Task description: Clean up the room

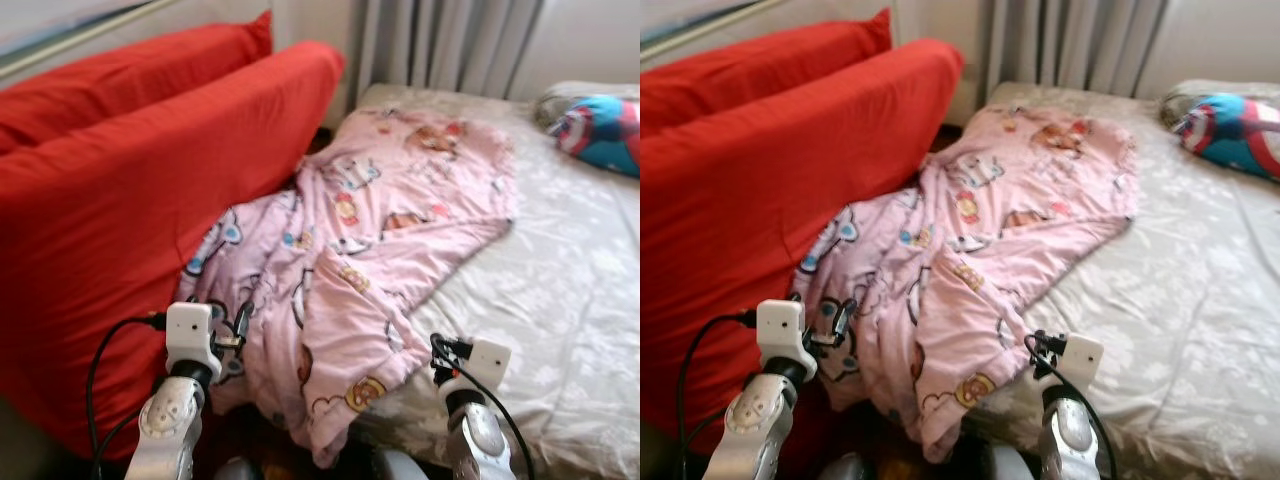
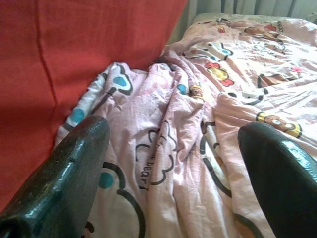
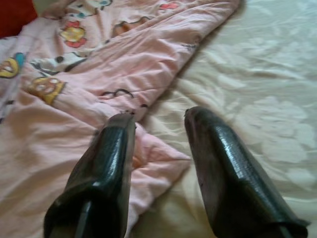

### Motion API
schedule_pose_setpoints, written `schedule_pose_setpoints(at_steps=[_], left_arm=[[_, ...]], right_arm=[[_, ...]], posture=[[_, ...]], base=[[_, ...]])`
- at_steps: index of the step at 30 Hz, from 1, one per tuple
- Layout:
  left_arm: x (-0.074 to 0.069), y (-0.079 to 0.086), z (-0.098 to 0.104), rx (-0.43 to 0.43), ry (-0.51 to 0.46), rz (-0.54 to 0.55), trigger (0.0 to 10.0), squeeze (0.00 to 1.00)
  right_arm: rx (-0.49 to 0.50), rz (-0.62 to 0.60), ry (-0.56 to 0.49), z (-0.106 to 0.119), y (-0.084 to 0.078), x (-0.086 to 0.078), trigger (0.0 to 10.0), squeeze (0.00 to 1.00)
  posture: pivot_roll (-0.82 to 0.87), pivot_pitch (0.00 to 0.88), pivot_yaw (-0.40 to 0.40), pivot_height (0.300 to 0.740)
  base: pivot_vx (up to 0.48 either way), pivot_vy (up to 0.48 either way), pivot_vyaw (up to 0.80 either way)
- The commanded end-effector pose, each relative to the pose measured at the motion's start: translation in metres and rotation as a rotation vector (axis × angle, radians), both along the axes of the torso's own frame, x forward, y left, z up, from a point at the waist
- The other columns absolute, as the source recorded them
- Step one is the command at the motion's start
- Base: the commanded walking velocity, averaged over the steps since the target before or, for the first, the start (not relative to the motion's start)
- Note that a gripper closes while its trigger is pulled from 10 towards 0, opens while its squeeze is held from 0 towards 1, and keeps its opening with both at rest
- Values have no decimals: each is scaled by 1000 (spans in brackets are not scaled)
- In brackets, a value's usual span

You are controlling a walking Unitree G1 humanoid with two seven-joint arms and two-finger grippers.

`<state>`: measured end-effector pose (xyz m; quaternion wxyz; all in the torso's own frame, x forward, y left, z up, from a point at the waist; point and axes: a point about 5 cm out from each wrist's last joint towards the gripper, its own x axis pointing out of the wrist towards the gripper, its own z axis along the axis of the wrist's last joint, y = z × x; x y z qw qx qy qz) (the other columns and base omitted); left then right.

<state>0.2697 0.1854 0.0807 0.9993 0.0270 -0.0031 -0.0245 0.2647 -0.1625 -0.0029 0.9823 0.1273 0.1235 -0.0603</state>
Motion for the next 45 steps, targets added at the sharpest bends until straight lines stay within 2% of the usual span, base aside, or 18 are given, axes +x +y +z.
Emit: schedule_pose_setpoints(at_steps=[1,9,22,32,37,45], left_arm=[[-1,0,-3,13,17,1,10000,0],[0,0,-3,12,11,1,10000,0],[0,0,-3,14,13,10,10000,0],[0,1,-4,38,14,11,10000,0],[0,1,-4,20,12,14,10000,0],[1,1,-4,17,8,11,10000,0]], right_arm=[[-14,48,-2,0,6,1,10000,0],[-16,79,-7,1,10,2,10000,0],[-20,102,-3,0,13,2,10000,0],[-25,118,1,0,17,2,10000,0],[-30,128,2,0,18,2,10000,0],[-22,44,27,-2,7,2,10000,0]], posture=[[-14,51,-23,645],[-14,51,-25,645],[-15,51,-26,645],[-12,50,-27,645],[-11,50,-27,645],[-9,49,-27,645]], base=[[0,0,0],[0,0,0],[358,0,0],[126,-93,0],[214,-179,0],[0,0,0]])
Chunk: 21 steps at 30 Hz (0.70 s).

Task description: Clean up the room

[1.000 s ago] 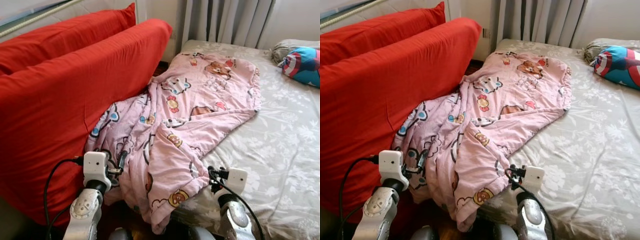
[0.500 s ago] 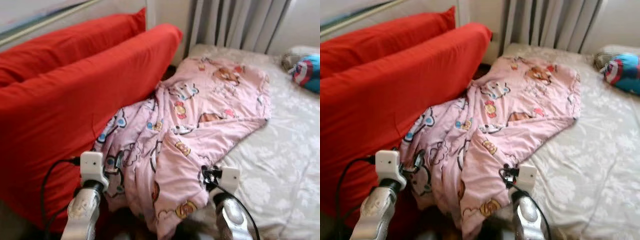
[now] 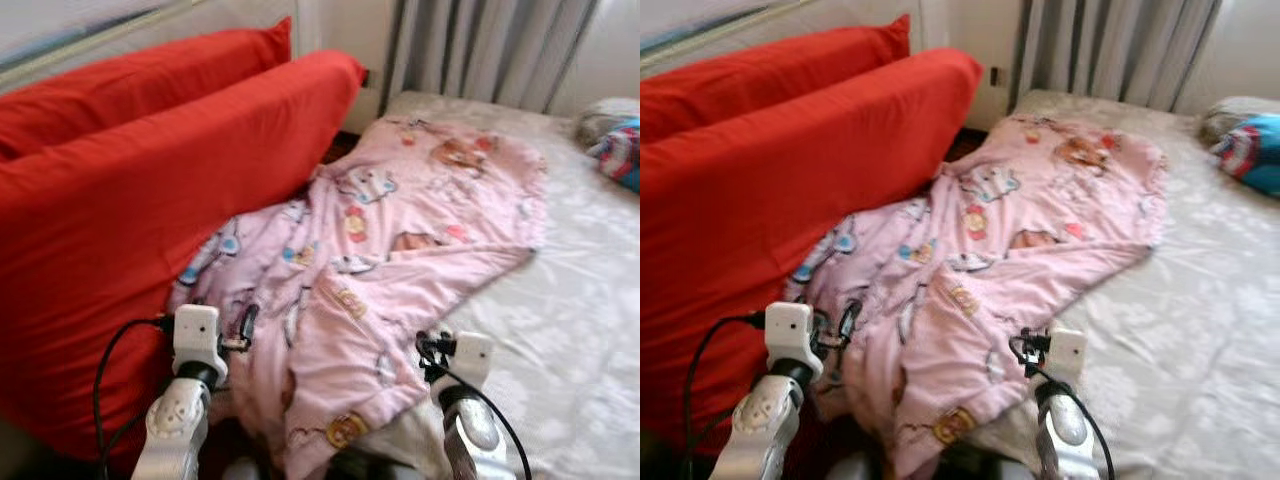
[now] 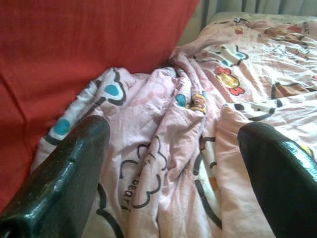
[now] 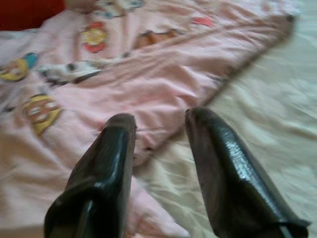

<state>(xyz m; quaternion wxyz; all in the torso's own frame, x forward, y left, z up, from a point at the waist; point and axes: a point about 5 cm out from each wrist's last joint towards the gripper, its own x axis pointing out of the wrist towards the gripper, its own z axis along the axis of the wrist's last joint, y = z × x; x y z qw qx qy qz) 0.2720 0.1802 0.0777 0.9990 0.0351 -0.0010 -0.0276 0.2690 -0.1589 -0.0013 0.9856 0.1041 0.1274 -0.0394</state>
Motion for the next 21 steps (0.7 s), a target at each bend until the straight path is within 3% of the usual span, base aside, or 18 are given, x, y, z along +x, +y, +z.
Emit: schedule_pose_setpoints(at_steps=[1,8,14,18,21], left_arm=[[-1,6,-1,1,4,17,10000,0],[-1,6,-1,4,3,14,10000,0],[0,6,-1,16,6,2,10000,0],[14,2,6,12,-23,-10,10000,0],[18,-1,9,4,-32,-14,10000,0]], right_arm=[[20,-4,29,-4,3,-2,10000,0],[34,104,109,-12,14,-1,10000,0],[9,157,109,-8,20,6,10000,0],[-114,191,124,-2,18,17,10000,0],[-115,204,112,0,19,19,10000,0]], posture=[[-9,49,-27,645],[-4,52,-26,645],[-3,60,-26,645],[-1,66,-30,640],[-5,67,-33,630]], base=[[0,0,0],[0,0,0],[0,0,0],[0,0,0],[0,0,0]])
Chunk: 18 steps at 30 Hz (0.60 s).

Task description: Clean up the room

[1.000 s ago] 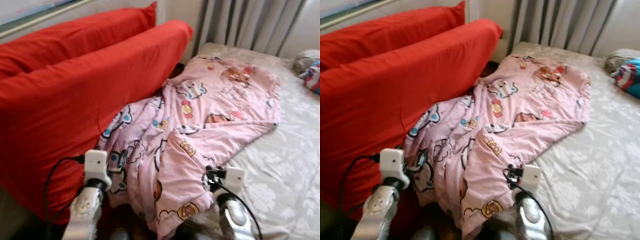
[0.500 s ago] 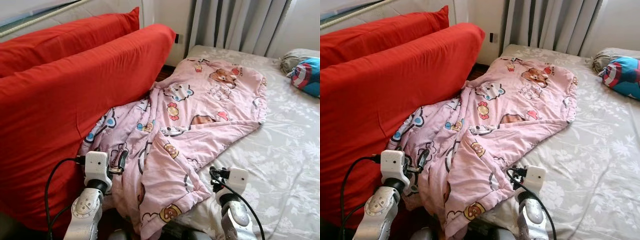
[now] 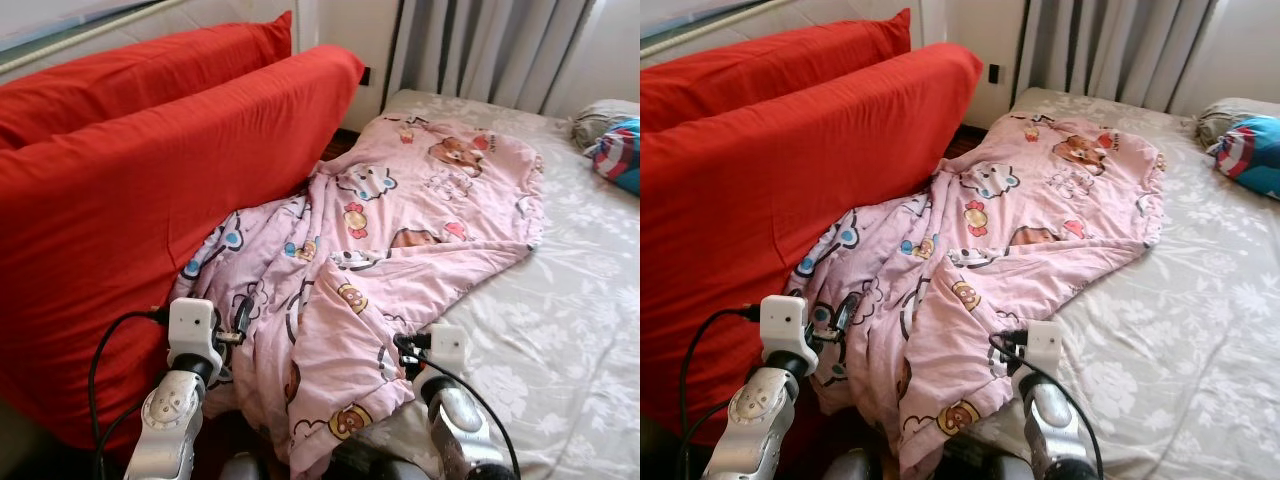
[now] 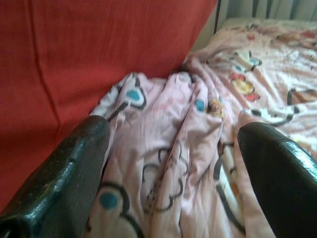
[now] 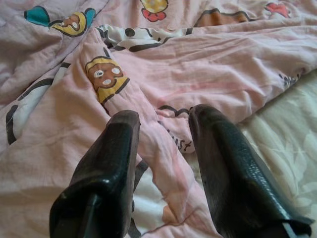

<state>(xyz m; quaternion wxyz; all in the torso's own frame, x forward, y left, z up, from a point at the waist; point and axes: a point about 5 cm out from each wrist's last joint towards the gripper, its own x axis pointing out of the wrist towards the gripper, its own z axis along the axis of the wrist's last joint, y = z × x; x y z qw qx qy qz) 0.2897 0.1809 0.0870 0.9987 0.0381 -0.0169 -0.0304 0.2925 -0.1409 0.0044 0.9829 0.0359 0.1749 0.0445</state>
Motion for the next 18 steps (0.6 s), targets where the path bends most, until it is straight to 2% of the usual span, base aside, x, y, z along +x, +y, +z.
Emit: schedule_pose_setpoints(at_steps=[1,4,9,10,11,14,15,17,18], left_arm=[[5,-4,3,-8,-13,-8,10000,0],[9,-7,6,-21,-28,-2,10000,0],[7,-11,5,-34,-31,-1,10000,0],[6,-11,5,-35,-31,-1,10000,0],[6,-11,4,-37,-32,0,10000,0],[5,-11,4,-38,-33,1,10000,0],[4,-11,4,-40,-32,1,10000,0],[3,-11,4,-40,-32,0,10000,0],[3,-11,4,-40,-32,0,10000,0]], right_arm=[[-10,18,12,-3,2,-2,10000,0],[-2,-7,-40,2,-2,0,10000,0],[16,-30,-21,-1,-2,-3,10000,0],[45,-50,-12,-3,-2,-4,10000,0],[118,-99,2,-3,-2,-3,10000,0],[168,-138,12,-2,-2,0,10000,0],[218,-159,15,1,-2,5,10000,0],[228,-161,16,3,-2,6,10000,0],[234,-153,17,4,-1,8,10000,294]], posture=[[-7,67,-37,620],[-9,70,-41,610],[-5,75,-43,610],[-1,77,-44,610],[2,81,-43,610],[1,82,-41,610],[3,85,-38,610],[3,85,-37,610],[3,85,-37,610]], base=[[0,0,0],[0,0,0],[0,0,0],[0,0,0],[0,0,0],[0,0,0],[0,0,0],[0,0,0],[0,0,0]])
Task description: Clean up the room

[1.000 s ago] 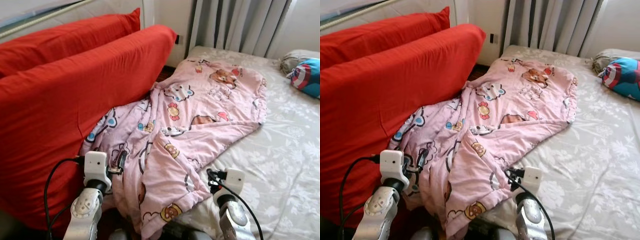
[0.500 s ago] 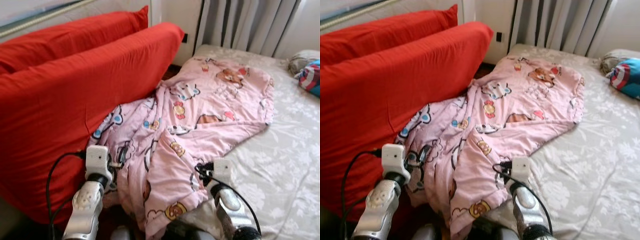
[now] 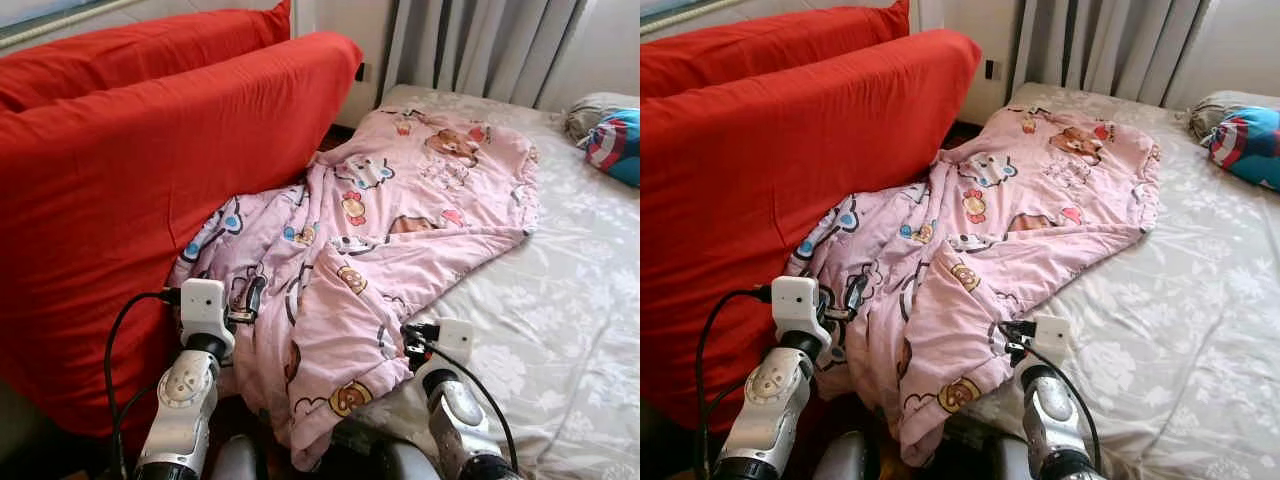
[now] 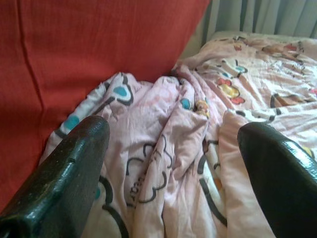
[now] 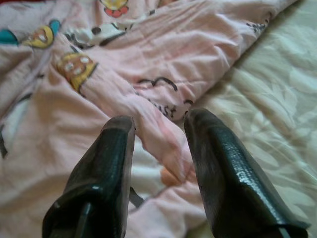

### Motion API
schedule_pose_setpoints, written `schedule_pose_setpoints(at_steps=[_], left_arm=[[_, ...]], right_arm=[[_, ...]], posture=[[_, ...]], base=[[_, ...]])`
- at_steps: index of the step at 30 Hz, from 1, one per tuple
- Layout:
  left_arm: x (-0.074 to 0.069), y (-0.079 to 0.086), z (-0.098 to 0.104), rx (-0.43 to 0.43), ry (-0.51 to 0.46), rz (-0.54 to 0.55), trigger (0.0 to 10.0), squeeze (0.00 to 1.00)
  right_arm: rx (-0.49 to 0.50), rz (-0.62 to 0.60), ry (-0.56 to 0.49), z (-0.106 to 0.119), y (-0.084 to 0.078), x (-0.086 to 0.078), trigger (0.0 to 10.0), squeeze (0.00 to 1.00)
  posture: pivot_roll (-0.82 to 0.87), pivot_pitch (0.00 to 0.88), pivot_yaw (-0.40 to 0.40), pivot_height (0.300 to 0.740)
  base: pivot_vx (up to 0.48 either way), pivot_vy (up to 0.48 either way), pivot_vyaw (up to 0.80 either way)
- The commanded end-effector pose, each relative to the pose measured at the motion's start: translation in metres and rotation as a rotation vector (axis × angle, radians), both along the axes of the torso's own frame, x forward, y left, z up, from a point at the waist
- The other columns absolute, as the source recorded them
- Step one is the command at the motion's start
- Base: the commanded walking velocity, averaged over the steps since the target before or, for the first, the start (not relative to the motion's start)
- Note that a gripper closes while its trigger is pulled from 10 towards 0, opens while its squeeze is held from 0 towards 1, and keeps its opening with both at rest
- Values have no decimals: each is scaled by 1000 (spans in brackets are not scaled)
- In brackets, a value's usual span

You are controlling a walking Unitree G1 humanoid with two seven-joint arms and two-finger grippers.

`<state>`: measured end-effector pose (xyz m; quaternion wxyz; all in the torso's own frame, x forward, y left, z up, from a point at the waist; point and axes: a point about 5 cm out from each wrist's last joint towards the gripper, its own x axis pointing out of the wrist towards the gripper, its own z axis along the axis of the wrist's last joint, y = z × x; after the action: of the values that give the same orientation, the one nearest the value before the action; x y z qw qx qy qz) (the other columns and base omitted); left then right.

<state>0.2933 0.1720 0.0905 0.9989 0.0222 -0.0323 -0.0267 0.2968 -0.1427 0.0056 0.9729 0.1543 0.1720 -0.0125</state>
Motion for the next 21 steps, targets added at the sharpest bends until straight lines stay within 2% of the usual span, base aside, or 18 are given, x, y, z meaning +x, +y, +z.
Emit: schedule_pose_setpoints(at_steps=[1,4,7,10,11,12,13,15,18,20,21], left_arm=[[-1,-2,0,-7,-1,-7,10000,0],[-2,-2,0,-6,0,-8,10000,0],[-5,-1,1,-5,-1,-9,10000,0],[-6,-1,1,-5,-1,-9,10000,0],[-8,-1,1,-5,0,-9,10000,0],[-11,-1,1,-5,5,-9,10000,0],[-11,-1,1,-5,5,-9,10000,0],[-16,-1,-1,-5,15,-9,10000,0],[-20,0,-2,-4,22,-8,10000,0],[-25,2,-4,-4,32,-2,10000,0],[-30,3,-6,-4,44,2,10000,0]], right_arm=[[15,11,-1,4,1,5,10000,1000],[9,29,3,7,2,9,10000,1000],[43,9,24,7,0,11,10000,1000],[-10,33,67,2,-1,9,10000,1000],[4,27,72,1,-2,8,10000,1000],[109,-42,98,-2,-7,7,10000,1000],[109,-42,98,-2,-7,7,10000,1000],[218,-133,118,-3,-14,6,10000,1000],[257,-161,114,-3,-16,6,10000,1000],[334,-209,116,-4,-17,6,10000,1000],[453,-266,129,-7,-16,4,10000,847]], posture=[[3,86,-36,610],[7,90,-36,610],[12,100,-34,610],[14,109,-34,610],[17,119,-33,610],[18,129,-34,610],[18,129,-34,610],[18,156,-36,610],[20,169,-37,610],[21,193,-37,610],[20,204,-37,610]], base=[[0,0,0],[0,0,0],[0,0,0],[0,0,0],[0,0,0],[0,0,0],[0,0,0],[0,0,0],[0,0,0],[0,0,0],[0,0,0]])
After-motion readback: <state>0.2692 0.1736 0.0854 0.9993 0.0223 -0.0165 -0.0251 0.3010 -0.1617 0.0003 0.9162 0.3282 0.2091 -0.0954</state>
